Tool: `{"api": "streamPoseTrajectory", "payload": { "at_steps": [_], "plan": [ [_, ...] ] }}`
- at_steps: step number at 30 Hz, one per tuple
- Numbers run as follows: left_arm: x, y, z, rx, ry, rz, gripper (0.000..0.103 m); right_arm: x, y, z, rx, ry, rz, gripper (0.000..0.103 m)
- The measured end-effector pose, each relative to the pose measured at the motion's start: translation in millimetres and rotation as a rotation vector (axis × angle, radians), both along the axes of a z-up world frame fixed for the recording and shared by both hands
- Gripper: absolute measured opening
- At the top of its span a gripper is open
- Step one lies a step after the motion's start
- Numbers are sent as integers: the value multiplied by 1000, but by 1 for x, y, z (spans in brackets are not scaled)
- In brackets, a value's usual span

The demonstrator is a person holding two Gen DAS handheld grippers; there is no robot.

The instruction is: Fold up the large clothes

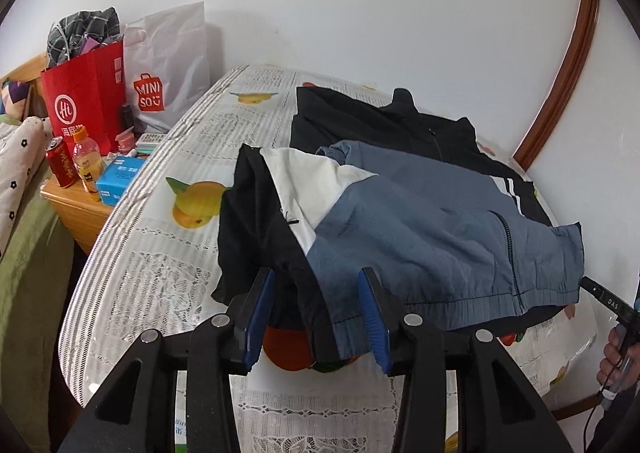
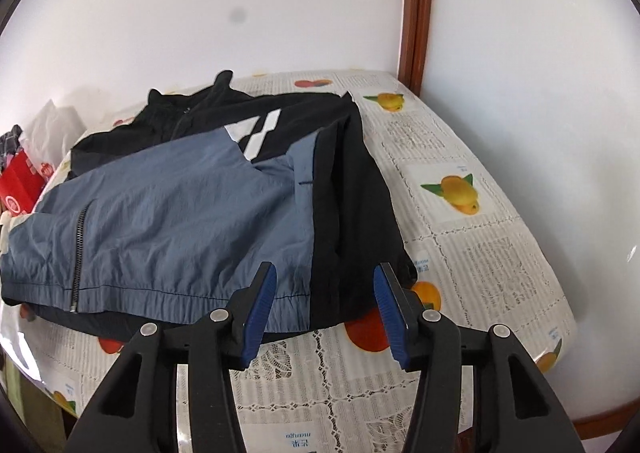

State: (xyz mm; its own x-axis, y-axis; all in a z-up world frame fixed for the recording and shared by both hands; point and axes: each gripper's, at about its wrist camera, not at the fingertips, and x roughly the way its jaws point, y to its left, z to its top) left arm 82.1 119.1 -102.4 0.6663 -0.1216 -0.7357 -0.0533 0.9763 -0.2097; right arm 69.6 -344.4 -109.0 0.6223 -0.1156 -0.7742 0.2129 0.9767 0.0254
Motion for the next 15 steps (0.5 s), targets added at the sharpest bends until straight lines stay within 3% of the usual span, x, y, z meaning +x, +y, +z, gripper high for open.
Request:
{"api": "streamPoseTrajectory", "payload": {
  "at_steps": [6,12,13,15],
  "plan": [
    [13,-1,-16,-30,44,-17,40,8,0,-8,20,14,-6,50],
    [11,-8,-16,5,45,-25,27,19,8,-15,57,29,13,50],
    [9,-10,-14,17,41,-24,24,21,12,-17,48,34,19,49],
    [9,-12,-12,30,38,-26,19,25,18,-21,28,44,20,37]
  ]
}}
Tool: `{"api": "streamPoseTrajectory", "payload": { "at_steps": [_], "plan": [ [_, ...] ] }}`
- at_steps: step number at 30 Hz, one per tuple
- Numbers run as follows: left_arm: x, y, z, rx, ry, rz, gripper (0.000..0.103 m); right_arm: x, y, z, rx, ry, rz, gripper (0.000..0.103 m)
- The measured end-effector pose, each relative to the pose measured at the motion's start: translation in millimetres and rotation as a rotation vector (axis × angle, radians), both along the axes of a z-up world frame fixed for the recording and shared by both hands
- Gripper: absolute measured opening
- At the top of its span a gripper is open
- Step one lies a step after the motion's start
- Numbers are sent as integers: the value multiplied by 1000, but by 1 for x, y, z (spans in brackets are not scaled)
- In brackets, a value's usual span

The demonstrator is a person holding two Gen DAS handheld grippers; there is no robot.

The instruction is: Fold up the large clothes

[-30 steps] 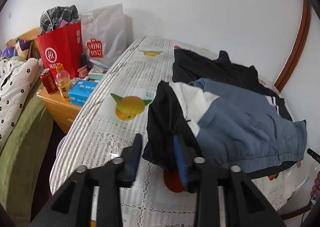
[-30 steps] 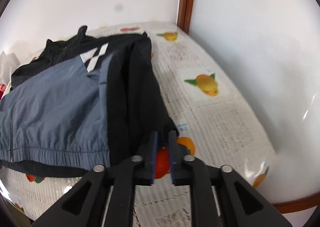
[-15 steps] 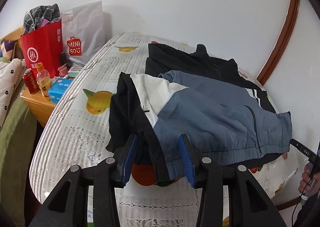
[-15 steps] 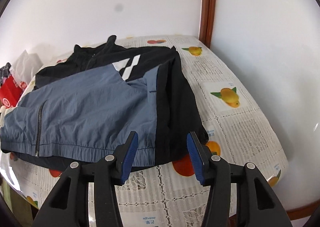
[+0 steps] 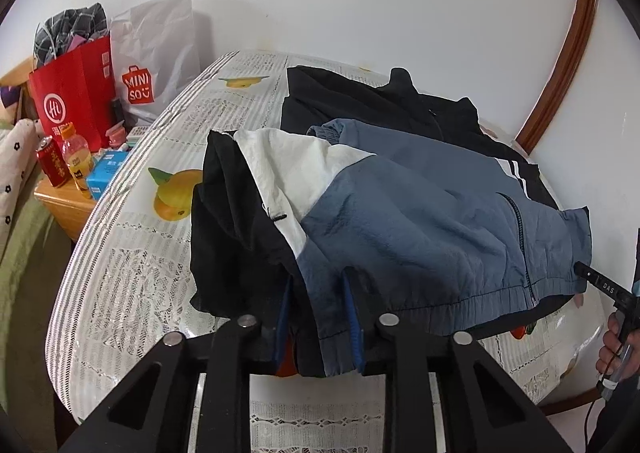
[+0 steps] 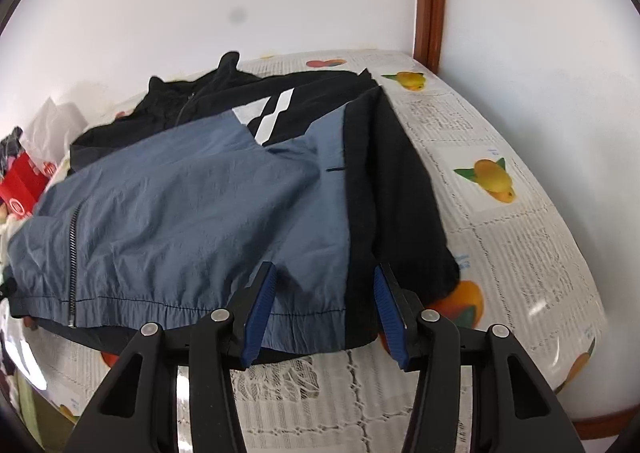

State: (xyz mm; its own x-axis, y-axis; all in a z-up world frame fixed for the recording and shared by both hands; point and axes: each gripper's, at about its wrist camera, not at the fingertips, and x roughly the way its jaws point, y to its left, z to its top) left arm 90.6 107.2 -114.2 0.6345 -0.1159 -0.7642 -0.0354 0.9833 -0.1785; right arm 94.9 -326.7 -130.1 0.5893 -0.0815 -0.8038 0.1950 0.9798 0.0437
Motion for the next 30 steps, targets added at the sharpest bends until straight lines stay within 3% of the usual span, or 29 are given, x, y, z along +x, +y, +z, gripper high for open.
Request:
{"api": "streamPoseTrajectory", "payload": {
  "at_steps": [2,5,17,30],
  "plan": [
    [-4,-2,5,16,-13,-1,15,0,3,1,9,-4,12,17],
    [-12,-2,18,26,-51,-1,12,-7,5,13,17,-49,14,10],
    [-5,-13,77,27,-210,10,11,-35,-27,92,169,-302,-19,8],
    [60,-15,81,21,-201,22,11,16,-34,103,176,-313,-40,8]
  ]
}}
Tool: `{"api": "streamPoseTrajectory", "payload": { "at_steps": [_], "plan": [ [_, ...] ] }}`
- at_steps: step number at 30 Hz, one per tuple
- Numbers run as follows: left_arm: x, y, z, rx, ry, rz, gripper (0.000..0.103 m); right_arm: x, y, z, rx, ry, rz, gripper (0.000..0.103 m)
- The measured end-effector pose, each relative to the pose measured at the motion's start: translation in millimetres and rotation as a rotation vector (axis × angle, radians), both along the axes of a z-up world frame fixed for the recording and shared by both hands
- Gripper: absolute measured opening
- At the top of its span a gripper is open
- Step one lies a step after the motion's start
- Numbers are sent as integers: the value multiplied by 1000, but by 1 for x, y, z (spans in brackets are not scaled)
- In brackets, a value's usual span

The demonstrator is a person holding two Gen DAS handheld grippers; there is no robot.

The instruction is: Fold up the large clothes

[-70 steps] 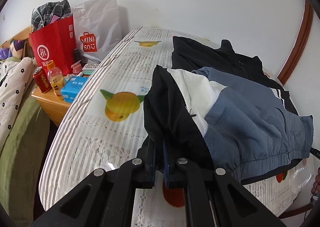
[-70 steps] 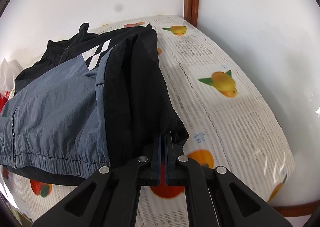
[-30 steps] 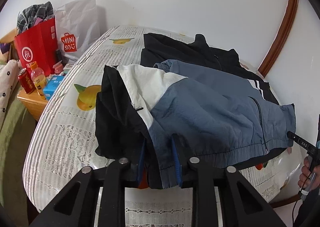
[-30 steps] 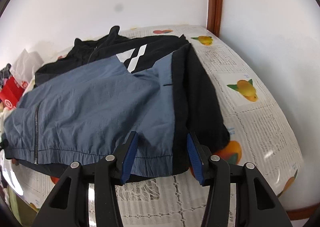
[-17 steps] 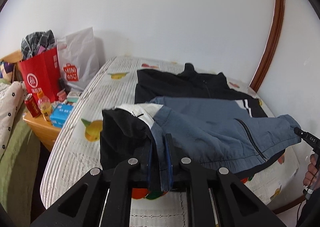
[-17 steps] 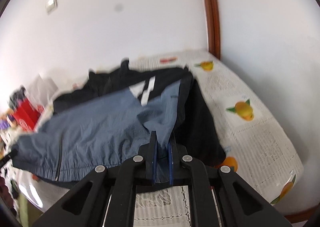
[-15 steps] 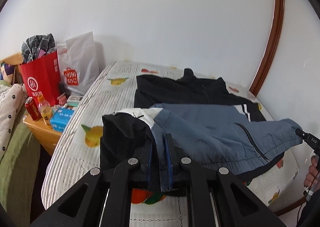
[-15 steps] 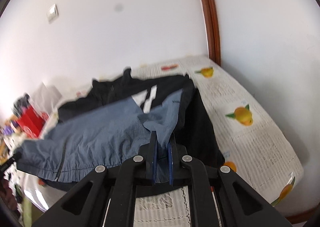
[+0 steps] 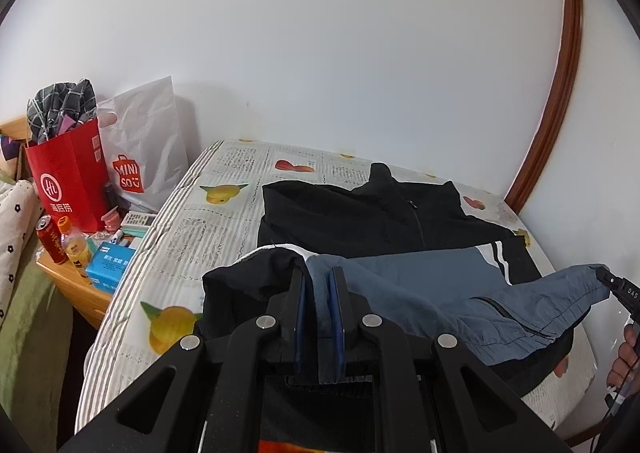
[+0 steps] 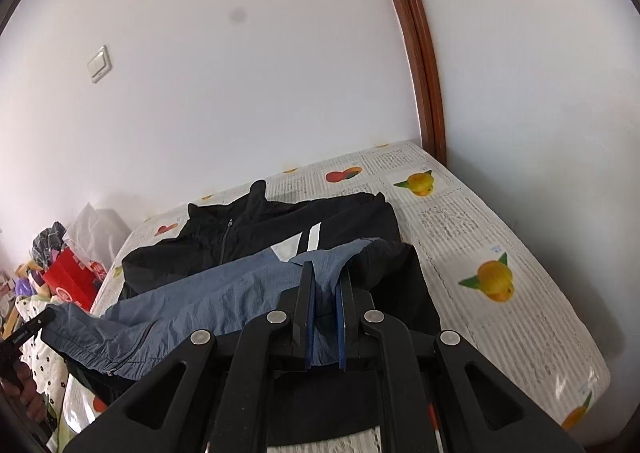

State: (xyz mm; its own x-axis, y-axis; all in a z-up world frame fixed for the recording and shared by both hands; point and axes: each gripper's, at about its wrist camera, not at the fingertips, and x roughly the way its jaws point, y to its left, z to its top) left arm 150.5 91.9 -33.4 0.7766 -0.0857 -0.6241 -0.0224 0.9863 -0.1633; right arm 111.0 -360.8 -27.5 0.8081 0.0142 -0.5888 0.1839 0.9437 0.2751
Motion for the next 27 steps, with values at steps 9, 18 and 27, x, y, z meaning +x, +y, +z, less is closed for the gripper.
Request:
{"api": "streamPoseTrajectory", "payload": {
  "at_steps": [9,18,27],
  "plan": [
    [50,6,-31,-13,74,0,12,49,-7,-38,-16,95,-28,8],
    [75,2,-56,-11,127,-14,13,79,-4,-68,-68,180,-48,10],
    [69,-1,-56,12,156,-33,27,68,-2,-66,-182,242,-82,42]
  ]
}}
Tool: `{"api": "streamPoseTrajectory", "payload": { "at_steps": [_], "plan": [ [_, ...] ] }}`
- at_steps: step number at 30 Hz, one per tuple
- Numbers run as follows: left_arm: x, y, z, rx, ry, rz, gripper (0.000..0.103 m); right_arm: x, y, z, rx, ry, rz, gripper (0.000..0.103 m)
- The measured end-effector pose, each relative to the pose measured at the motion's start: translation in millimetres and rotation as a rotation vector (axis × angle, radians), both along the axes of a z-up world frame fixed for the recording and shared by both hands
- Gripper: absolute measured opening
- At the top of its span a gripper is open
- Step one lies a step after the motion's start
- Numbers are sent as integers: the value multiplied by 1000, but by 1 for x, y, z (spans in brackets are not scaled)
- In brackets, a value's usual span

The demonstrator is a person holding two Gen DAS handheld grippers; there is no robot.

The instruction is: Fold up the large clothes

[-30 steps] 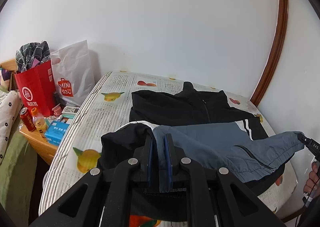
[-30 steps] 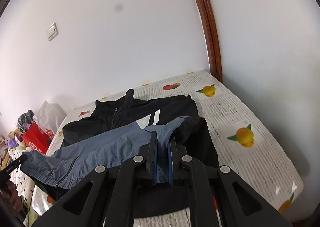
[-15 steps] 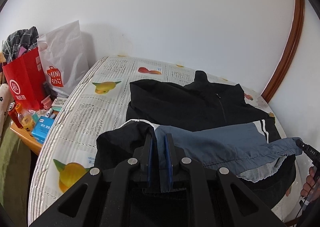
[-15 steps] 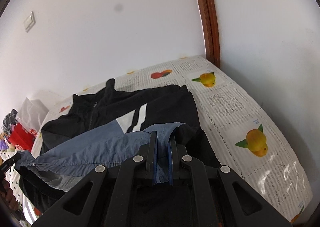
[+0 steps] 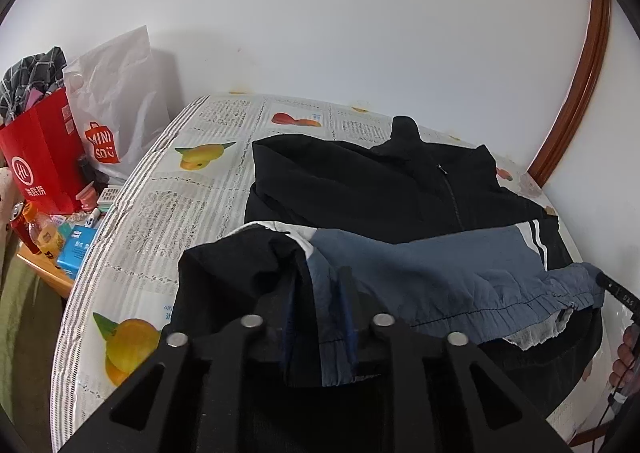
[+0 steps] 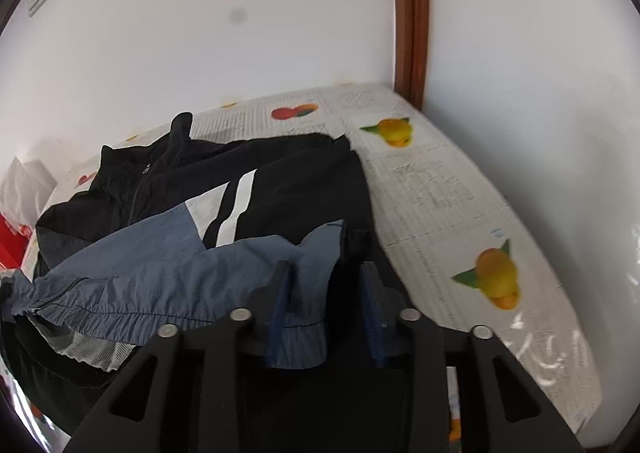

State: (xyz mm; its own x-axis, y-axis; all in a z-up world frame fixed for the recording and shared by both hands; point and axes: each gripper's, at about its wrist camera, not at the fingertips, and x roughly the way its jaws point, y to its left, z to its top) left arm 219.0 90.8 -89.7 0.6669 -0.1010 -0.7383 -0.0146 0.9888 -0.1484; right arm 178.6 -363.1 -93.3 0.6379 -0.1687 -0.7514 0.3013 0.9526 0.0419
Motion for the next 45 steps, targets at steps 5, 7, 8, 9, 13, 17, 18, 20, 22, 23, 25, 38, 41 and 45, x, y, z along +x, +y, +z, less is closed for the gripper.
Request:
{"api": "streamPoseTrajectory", "payload": {
  "at_steps": [5,7,8,9,13,17,18,20,22,23,25,38,41,45],
  "plan": [
    [-15,-4,8,28,-5,-9,31,-22,5,22,-19,-31,17,43],
    [-23,-5,13,30,-18,-11,35,-33,9,32,-12,-49,28,43],
    [-27,-4,16,32,-23,-9,36,-37,12,34,-11,-54,34,43],
    [-31,-4,18,33,-28,-8,38,-42,15,37,-10,-58,44,43],
    [-49,-1,22,28,-37,-7,41,-55,34,37,-4,-42,105,38],
    [-66,0,16,-14,-18,-44,41,-63,52,21,16,0,154,33],
    [-69,0,14,-28,-8,-54,41,-63,56,13,23,16,166,32],
    [-76,-2,10,-58,10,-89,41,-63,63,-1,34,43,179,26],
    [-82,-6,6,-70,25,-124,41,-60,67,-13,59,69,188,25],
    [-86,-9,3,-69,32,-148,41,-58,70,-19,68,79,193,25],
    [-89,-16,-1,-58,41,-195,41,-51,75,-27,67,100,196,24],
    [-54,-49,-42,1,129,-254,41,-18,97,-50,52,167,220,24],
    [-51,-57,-43,53,93,-263,41,-16,98,-55,43,179,216,24],
    [-43,-61,-37,96,51,-231,41,-11,102,-53,34,186,220,24]
  ]
}}
